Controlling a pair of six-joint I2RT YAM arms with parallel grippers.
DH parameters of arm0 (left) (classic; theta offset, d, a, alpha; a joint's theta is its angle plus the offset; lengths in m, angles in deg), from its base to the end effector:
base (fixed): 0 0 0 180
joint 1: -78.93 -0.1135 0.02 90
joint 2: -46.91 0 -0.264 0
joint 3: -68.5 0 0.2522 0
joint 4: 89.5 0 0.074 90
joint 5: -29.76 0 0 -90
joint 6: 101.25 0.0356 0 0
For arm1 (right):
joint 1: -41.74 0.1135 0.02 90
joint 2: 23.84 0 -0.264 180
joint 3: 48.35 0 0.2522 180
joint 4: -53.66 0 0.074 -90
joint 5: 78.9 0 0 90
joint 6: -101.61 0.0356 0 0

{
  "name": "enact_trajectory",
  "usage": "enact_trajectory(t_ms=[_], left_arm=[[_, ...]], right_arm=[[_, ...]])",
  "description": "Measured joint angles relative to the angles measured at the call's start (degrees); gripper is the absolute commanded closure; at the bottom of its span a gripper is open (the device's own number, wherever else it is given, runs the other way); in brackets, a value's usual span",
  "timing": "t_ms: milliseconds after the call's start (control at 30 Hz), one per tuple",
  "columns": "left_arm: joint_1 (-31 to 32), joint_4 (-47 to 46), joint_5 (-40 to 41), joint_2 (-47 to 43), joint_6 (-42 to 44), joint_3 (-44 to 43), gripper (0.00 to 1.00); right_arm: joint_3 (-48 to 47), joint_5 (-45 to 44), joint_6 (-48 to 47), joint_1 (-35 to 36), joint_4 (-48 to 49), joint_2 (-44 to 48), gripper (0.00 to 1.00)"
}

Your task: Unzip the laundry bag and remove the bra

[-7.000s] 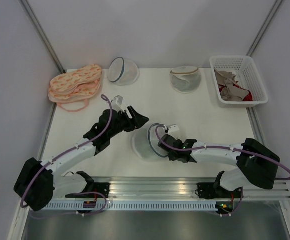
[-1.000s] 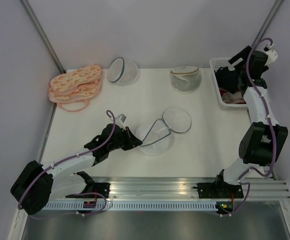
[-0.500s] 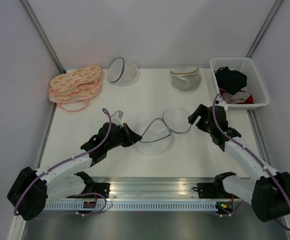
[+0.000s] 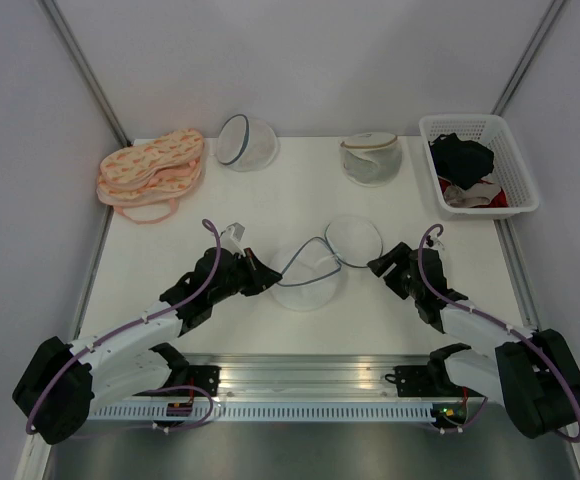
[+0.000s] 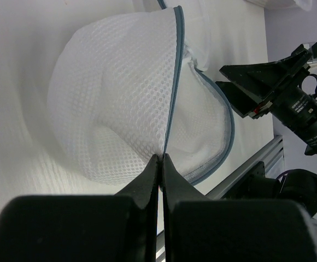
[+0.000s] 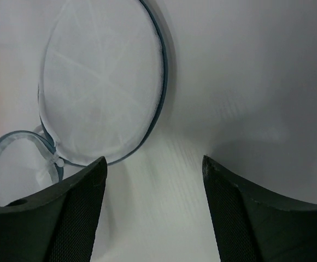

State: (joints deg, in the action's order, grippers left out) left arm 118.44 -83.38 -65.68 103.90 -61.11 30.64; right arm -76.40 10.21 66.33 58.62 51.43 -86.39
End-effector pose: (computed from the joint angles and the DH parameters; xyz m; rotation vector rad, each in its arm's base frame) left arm 0.1625 -0.1384 0.2056 -0.1314 2.1800 -1.0470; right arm 0.1858 0.0558 0.1394 0.7529 2.1689 0.6591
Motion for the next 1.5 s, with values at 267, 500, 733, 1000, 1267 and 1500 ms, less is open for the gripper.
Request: enact_trajectory(t_ms=[267,500,733,1000,1267,1500], left_arm=[[0.0,-0.72,-0.09,-0.04,-0.02,1.18,0.98],[0.0,-0.87,-0.09,-0.07,0.0,1.18,0.98],[0.0,-0.85,0.02,-0.15,0.0,1.18,0.98],[-0.04,-0.87,1.03,1.46,0.0,0.57,0.83],[-0.15,-1.03,2.71,1.81,-0.66,-0.57,0.28],[-0.26,6.58,13.68,-11.19,-2.78,-1.01,0.05]], right_arm=[[0.66,-0.17,9.14,1.11,19.54,-13.75,0.36],[-1.95,-1.09,12.63,2.69,28.22,-24.98,0.92],[-3.1,-5.11,7.61,3.41,22.21,-18.71,1.0],[-14.38,-10.14,-13.53,11.26,9.97,-1.95,1.0],[-27.34,-11.85,-37.03,28.09,-1.36,-4.37,0.99],[-30.21,-24.13,-49.96,49.0,-11.19,-11.19,1.0]])
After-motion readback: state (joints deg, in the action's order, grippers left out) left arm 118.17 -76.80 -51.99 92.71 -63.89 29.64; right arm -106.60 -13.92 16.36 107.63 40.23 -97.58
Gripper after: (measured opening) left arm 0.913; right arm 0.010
